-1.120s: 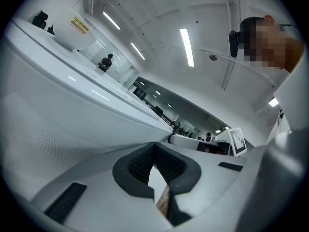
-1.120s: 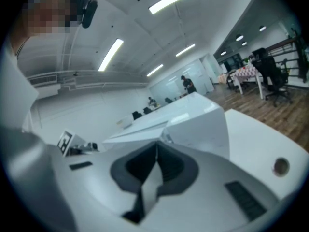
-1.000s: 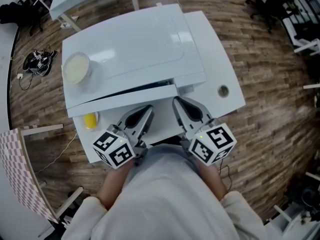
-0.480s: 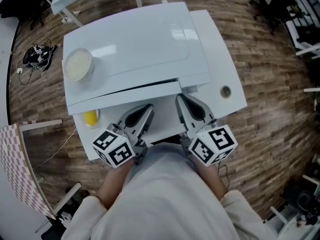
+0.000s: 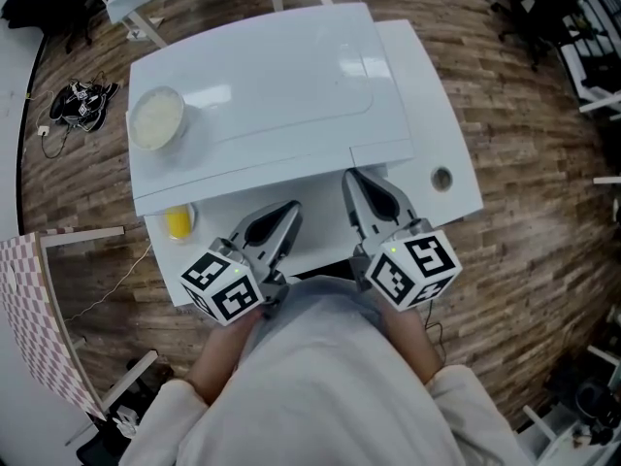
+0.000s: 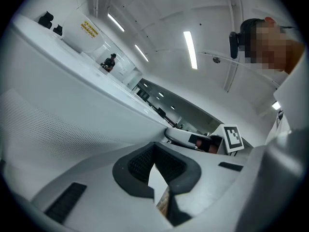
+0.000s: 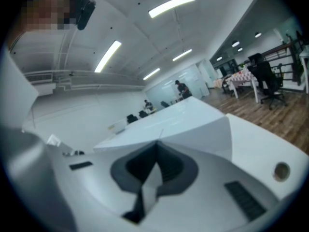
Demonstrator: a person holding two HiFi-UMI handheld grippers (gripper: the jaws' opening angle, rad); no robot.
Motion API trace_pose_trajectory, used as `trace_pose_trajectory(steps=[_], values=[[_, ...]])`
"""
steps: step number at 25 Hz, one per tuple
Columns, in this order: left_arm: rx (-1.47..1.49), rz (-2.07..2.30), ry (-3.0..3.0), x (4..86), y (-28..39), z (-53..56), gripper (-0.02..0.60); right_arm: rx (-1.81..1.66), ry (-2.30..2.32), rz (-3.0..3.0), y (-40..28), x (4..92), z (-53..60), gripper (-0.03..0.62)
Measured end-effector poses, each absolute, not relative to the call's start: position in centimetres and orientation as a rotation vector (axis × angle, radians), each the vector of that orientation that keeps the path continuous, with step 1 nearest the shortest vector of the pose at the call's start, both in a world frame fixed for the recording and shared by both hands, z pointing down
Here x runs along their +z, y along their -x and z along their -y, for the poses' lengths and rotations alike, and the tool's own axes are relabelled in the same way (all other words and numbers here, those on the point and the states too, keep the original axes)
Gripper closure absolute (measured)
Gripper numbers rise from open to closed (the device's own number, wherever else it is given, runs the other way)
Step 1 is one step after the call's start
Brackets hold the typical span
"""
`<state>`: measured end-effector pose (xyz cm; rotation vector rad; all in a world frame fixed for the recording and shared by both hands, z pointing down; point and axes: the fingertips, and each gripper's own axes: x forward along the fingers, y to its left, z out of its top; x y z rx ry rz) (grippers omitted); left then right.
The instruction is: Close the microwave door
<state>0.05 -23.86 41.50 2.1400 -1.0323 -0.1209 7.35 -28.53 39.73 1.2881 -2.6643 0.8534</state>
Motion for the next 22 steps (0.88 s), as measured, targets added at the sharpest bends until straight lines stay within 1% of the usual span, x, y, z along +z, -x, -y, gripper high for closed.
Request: trace_pose_trajectory(steps=[13, 22], values=[[-0.159, 1.024, -2.158, 40.5, -1.2, 23.3, 0.568, 0.801, -1.168, 2.712, -6.8, 39.5, 27.2, 0.571], [-0.146, 1.010, -2.224, 39.2, -2.6, 22.3, 0.568, 0.775, -1.187, 2.733, -8.3, 38.1, 25.6, 0.571]])
